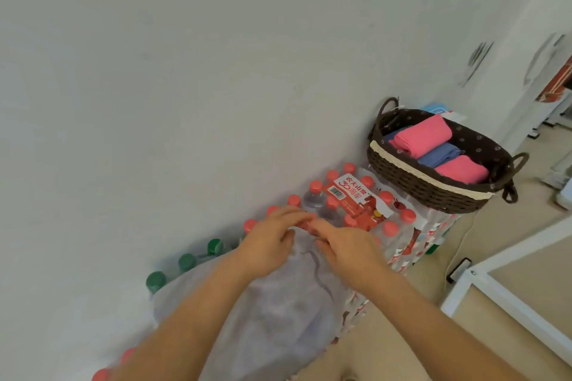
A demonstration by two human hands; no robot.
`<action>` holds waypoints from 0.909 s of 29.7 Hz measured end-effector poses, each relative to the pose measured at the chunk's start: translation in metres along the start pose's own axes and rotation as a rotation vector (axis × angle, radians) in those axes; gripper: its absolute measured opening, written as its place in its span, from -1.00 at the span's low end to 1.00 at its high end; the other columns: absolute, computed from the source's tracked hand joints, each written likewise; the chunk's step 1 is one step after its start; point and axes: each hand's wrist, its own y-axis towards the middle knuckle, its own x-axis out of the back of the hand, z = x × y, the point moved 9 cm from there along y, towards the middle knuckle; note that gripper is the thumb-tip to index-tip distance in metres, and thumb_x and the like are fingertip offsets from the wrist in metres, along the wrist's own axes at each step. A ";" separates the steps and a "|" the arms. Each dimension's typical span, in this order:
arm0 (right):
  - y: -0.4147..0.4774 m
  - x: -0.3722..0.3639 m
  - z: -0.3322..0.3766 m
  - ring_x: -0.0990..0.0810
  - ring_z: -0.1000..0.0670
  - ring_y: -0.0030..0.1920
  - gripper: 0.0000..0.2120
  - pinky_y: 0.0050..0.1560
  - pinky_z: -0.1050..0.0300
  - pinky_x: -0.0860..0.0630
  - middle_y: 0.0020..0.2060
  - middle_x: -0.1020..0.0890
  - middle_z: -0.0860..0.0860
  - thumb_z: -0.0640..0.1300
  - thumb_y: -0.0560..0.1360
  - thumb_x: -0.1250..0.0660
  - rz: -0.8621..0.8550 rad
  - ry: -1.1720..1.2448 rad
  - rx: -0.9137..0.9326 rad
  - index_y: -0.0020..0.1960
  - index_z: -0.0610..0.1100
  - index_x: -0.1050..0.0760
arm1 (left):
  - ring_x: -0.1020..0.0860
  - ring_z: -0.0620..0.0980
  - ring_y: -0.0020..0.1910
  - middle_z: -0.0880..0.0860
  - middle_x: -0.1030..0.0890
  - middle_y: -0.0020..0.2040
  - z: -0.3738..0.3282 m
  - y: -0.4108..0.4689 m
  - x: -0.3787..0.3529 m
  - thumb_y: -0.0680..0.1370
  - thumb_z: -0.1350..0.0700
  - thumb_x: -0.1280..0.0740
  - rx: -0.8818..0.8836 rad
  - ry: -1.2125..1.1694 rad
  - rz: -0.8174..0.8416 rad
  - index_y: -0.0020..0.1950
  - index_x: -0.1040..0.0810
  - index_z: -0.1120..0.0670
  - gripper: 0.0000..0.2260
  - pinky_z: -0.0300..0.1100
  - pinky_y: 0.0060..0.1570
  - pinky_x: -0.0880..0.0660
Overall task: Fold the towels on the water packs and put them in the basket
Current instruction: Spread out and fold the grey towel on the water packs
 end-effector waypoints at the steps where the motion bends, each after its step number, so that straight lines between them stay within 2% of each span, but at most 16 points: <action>1: 0.002 0.000 -0.002 -0.61 -0.15 -0.23 -0.70 -0.34 0.05 -0.40 -0.20 -0.65 -0.05 -0.02 0.60 -0.12 0.005 -0.007 0.041 0.32 0.04 -0.38 | -0.46 -0.18 0.16 -0.08 -0.55 0.18 -0.004 0.016 -0.015 0.44 0.41 -0.18 0.017 -0.042 0.108 0.22 -0.57 0.06 -0.55 -0.45 0.18 -0.30; 3: 0.004 -0.004 -0.012 -0.60 -0.15 -0.25 -0.72 -0.35 0.04 -0.41 -0.22 -0.65 -0.05 -0.03 0.61 -0.13 0.039 0.003 0.083 0.31 0.04 -0.36 | -0.52 -0.15 -0.05 -0.12 -0.60 -0.02 0.000 0.035 -0.038 0.42 0.32 -0.21 0.127 -0.056 0.296 0.04 -0.60 0.02 -0.68 -0.28 0.00 -0.41; 5: 0.006 -0.008 -0.022 -0.60 -0.14 -0.22 -0.81 -0.29 -0.01 -0.48 -0.20 -0.64 -0.03 -0.03 0.61 -0.14 0.101 0.053 0.121 0.22 0.04 -0.35 | -0.48 -0.15 -0.22 -0.12 -0.58 -0.17 0.010 0.043 -0.045 0.38 0.17 -0.26 0.232 0.002 0.399 -0.06 -0.58 0.01 -0.81 -0.21 -0.16 -0.41; 7: 0.012 -0.008 -0.030 -0.58 -0.15 -0.18 -0.88 -0.22 -0.03 -0.49 -0.17 -0.63 -0.03 0.00 0.61 -0.15 0.148 0.096 0.151 0.11 0.01 -0.34 | -0.44 -0.13 -0.29 -0.09 -0.53 -0.26 0.018 0.046 -0.045 0.35 0.09 -0.27 0.291 0.091 0.496 -0.09 -0.58 0.01 -0.82 -0.16 -0.23 -0.40; 9: 0.021 -0.006 -0.039 -0.56 -0.12 -0.15 -0.85 -0.20 0.03 -0.44 -0.16 -0.62 -0.02 0.05 0.59 -0.19 0.172 0.145 0.155 0.08 0.00 -0.35 | -0.42 -0.10 -0.32 -0.08 -0.48 -0.34 0.025 0.047 -0.044 0.40 0.12 -0.32 0.353 0.157 0.610 -0.20 -0.57 0.01 -0.95 -0.18 -0.29 -0.36; 11: 0.031 -0.009 -0.048 -0.56 -0.05 -0.14 -0.80 -0.20 0.07 -0.39 -0.14 -0.63 0.01 0.09 0.54 -0.28 0.246 0.248 0.118 0.09 0.03 -0.40 | -0.45 -0.07 -0.28 -0.05 -0.51 -0.30 0.033 0.052 -0.034 0.44 0.10 -0.36 0.412 0.287 0.635 -0.18 -0.60 0.01 -0.97 -0.19 -0.29 -0.37; 13: 0.036 -0.018 -0.059 -0.57 0.03 -0.15 -0.78 -0.17 0.10 -0.46 -0.13 -0.63 0.03 0.09 0.48 -0.37 0.380 0.375 0.046 0.04 0.02 -0.47 | -0.51 -0.01 -0.18 -0.01 -0.58 -0.19 0.042 0.060 -0.013 0.47 0.01 -0.36 0.431 0.556 0.572 -0.06 -0.61 0.00 -0.88 -0.17 -0.21 -0.43; 15: 0.036 -0.034 -0.070 -0.56 0.08 -0.20 -0.84 -0.23 0.15 -0.47 -0.21 -0.61 0.06 0.03 0.44 -0.43 0.527 0.444 0.002 -0.12 -0.02 -0.51 | -0.54 0.02 -0.07 -0.03 -0.60 -0.09 0.051 0.066 0.012 0.51 -0.05 -0.29 0.460 0.812 0.440 -0.01 -0.58 -0.04 -0.85 -0.15 -0.16 -0.45; 17: 0.032 -0.045 -0.080 -0.51 0.13 -0.27 -0.82 -0.31 0.22 -0.39 -0.30 -0.55 0.11 0.00 0.44 -0.44 0.646 0.435 -0.014 -0.23 -0.02 -0.48 | -0.57 0.04 -0.11 -0.03 -0.60 -0.10 0.058 0.067 0.032 0.55 -0.07 -0.20 0.528 0.914 0.262 -0.02 -0.54 -0.05 -0.84 -0.14 -0.20 -0.45; 20: 0.025 -0.050 -0.105 -0.47 0.11 -0.31 -0.78 -0.24 0.11 -0.43 -0.33 -0.54 0.03 0.02 0.45 -0.42 0.702 0.467 -0.077 -0.22 -0.11 -0.51 | -0.57 0.12 -0.23 0.03 -0.60 -0.20 0.060 0.072 0.042 0.57 0.02 -0.14 0.579 0.922 0.017 0.00 -0.44 0.01 -0.88 -0.14 -0.33 -0.39; 23: 0.011 -0.046 -0.137 -0.53 0.13 -0.27 -0.90 -0.15 0.11 -0.51 -0.28 -0.63 0.01 -0.04 0.45 -0.43 0.647 0.655 -0.234 -0.17 -0.05 -0.57 | -0.57 0.20 -0.24 0.10 -0.62 -0.19 0.061 0.090 0.034 0.58 0.09 -0.14 0.594 0.823 -0.145 0.05 -0.41 0.02 -0.90 -0.12 -0.33 -0.35; 27: -0.007 -0.032 -0.196 -0.57 0.06 -0.22 -0.92 -0.10 0.04 -0.52 -0.31 -0.62 0.02 -0.12 0.48 -0.40 0.344 0.779 -0.489 -0.19 -0.02 -0.56 | -0.57 0.24 -0.20 0.15 -0.64 -0.16 0.056 0.133 0.007 0.58 0.13 -0.13 0.538 0.646 -0.256 0.12 -0.45 0.05 -0.83 -0.10 -0.30 -0.32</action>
